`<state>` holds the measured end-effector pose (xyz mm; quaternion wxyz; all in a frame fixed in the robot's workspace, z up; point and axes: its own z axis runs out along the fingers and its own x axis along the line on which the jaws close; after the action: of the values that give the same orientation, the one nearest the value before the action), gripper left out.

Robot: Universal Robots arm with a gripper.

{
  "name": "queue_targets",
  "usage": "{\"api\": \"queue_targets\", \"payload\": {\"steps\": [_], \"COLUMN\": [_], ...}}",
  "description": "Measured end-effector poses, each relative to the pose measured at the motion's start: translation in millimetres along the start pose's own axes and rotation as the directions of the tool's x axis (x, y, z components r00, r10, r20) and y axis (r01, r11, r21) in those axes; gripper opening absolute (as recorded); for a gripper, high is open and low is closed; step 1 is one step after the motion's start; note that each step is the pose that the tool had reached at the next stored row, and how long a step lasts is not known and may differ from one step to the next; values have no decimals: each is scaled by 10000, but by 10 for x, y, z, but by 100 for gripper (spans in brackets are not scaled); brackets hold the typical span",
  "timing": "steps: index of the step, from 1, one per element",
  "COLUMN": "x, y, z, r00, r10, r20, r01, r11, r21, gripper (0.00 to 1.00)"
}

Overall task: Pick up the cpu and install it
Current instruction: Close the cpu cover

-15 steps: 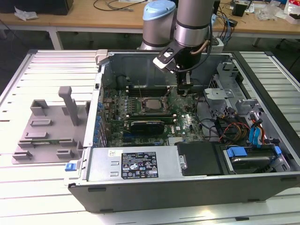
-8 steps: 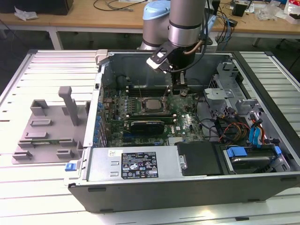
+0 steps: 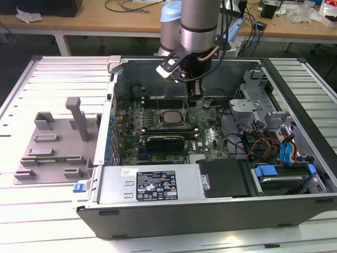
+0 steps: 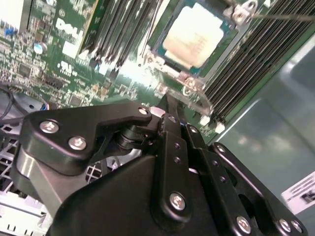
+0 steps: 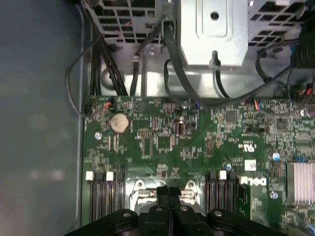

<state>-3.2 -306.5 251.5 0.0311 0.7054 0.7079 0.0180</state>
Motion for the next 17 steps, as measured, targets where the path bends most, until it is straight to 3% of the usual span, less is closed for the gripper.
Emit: {"api": "queue_targets", "payload": {"steps": [3, 6, 7, 8, 9, 13, 14, 17], "x": [1, 0, 0, 1, 0, 1, 1, 1], "y": [-99, -99, -97, -87, -83, -95, -139, -162], "z": [-6, -6, -4, -1, 0, 8, 14, 25], "r00": [10000, 10000, 10000, 10000, 10000, 10000, 9999, 9975], "r10": [2, -1, -2, -3, -7, -30, -77, -702], "r20": [0, 1, -7, -41, -62, -68, -68, -80], "r01": [-2, 1, 2, 4, 11, 34, 81, 706], "r11": [10000, 10000, 10000, 9992, 9981, 9981, 9981, 9957], "r21": [-56, -29, 67, 398, 613, 616, 616, 603], "gripper": [11, 11, 11, 11, 11, 11, 11, 11]}}
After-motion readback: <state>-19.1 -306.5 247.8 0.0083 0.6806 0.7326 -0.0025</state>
